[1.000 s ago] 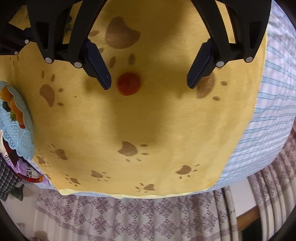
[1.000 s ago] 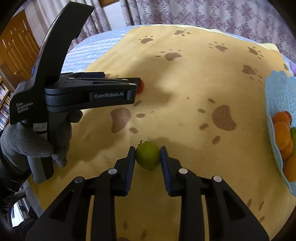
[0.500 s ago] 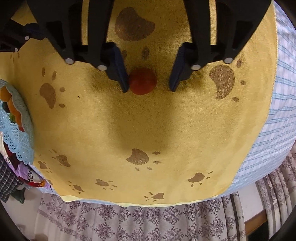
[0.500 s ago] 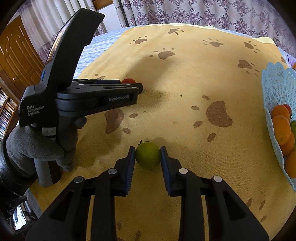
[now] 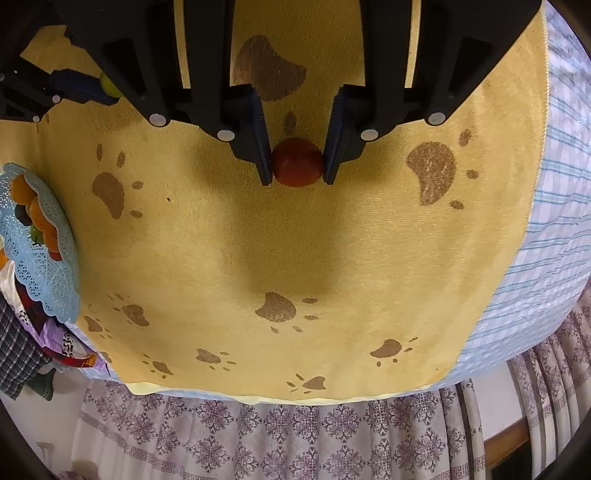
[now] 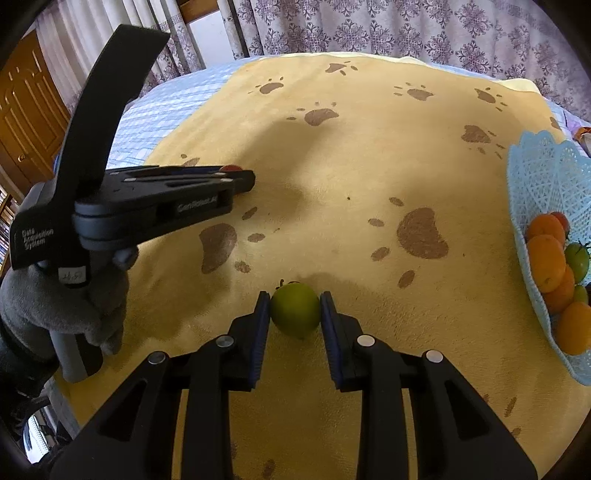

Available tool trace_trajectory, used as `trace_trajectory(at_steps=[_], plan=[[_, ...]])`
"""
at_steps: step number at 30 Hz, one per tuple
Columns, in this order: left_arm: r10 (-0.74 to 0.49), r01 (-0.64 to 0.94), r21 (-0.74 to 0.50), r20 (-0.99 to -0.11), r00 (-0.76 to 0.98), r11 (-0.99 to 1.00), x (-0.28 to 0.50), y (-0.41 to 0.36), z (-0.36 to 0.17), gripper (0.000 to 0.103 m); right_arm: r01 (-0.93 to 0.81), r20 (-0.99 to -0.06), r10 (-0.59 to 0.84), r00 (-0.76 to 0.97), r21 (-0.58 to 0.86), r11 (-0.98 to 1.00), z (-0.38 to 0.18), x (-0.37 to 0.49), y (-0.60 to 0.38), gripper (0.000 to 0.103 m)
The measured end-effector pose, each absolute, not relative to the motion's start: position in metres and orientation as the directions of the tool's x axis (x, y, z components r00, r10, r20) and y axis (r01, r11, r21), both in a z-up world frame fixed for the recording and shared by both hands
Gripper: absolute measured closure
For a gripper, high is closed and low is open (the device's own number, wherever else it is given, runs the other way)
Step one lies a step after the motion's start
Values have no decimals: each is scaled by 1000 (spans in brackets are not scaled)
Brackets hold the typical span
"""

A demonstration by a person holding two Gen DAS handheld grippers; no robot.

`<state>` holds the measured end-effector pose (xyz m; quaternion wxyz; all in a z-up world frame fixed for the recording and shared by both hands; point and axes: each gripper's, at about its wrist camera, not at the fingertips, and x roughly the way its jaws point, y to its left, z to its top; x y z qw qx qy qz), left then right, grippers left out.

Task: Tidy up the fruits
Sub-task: 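Carry the tomato and plum to the basket and open both tools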

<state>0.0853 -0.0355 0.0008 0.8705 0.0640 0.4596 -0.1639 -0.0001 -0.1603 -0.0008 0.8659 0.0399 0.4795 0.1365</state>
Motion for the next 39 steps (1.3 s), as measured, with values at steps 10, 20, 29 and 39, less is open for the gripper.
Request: trace_trajectory(at_steps=[10,20,29,39], plan=[[-214,329,-25,-805,554,944,65,-26,20,75,-209,-806,283,519,202,957,7,-4,-159,75],[-222,327,-24,-781,584,945,43,-25,40,75,-214,-787,286,547,199,956,20,-8,-159,75],[-232,343,-9,-755,614,939,30,-33,55,75,-198,-764,275,584,195,961,36,-10,-167,75],[-237,338,-17,-745,623,941,27,-34,62,75,-181,-749,269,606,199,963,45,-9,-174,75]])
